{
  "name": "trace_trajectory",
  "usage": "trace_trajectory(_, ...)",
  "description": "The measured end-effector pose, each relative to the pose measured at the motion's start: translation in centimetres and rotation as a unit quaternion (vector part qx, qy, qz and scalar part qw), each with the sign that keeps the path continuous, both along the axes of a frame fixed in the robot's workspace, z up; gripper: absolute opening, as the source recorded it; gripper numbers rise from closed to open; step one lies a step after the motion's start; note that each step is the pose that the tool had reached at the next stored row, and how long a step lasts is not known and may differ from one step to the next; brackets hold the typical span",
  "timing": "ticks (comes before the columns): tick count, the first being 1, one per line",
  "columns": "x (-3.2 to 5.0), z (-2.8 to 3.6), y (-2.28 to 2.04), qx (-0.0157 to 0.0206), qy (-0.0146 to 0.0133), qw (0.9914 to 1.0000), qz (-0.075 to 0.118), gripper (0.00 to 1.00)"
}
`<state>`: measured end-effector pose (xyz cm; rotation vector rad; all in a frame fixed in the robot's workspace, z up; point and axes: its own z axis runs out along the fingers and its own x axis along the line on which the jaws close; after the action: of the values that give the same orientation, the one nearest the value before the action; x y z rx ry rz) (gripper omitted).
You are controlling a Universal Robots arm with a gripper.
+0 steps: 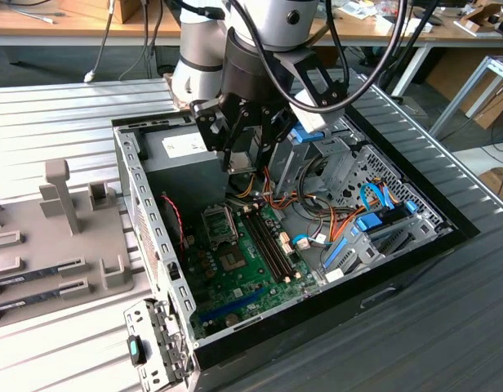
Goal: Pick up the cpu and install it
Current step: 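Pick up the cpu and move it towards the insertion slot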
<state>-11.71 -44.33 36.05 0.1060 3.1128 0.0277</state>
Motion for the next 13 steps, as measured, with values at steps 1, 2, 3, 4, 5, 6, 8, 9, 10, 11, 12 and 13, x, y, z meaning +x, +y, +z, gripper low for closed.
trace_trajectory(1, 0.0, -0.02, -0.01, 0.0, 0.0, 1.0, 0.0, 0.47)
trace_trajectory(2, 0.0, -0.05, -0.02, 0.0, 0.0, 1.0, 0.0, 0.47)
trace_trajectory(3, 0.0, -0.06, -0.03, 0.0, 0.0, 1.0, 0.0, 0.47)
trace_trajectory(4, 0.0, -0.08, -0.04, 0.0, 0.0, 1.0, 0.0, 0.47)
trace_trajectory(5, 0.0, -0.1, -0.05, 0.0, 0.0, 1.0, 0.001, 0.47)
trace_trajectory(6, 0.0, -0.12, -0.05, 0.0, 0.0, 1.0, 0.001, 0.47)
trace_trajectory(8, 0.0, -0.12, -0.06, 0.0, 0.0, 1.0, 0.002, 0.47)
trace_trajectory(9, 0.0, -0.12, -0.06, 0.0, 0.0, 1.0, 0.002, 0.47)
trace_trajectory(10, 0.0, -0.13, -0.06, 0.0001, 0.0, 1.0, 0.002, 0.47)
trace_trajectory(11, 0.0, -0.13, -0.06, 0.0, 0.0, 1.0, 0.002, 0.47)
trace_trajectory(12, 0.0, -0.16, -0.06, 0.0001, 0.0, 1.0, 0.002, 0.47)
trace_trajectory(13, 0.0, -0.18, -0.06, 0.0001, 0.0, 1.0, 0.002, 0.47)
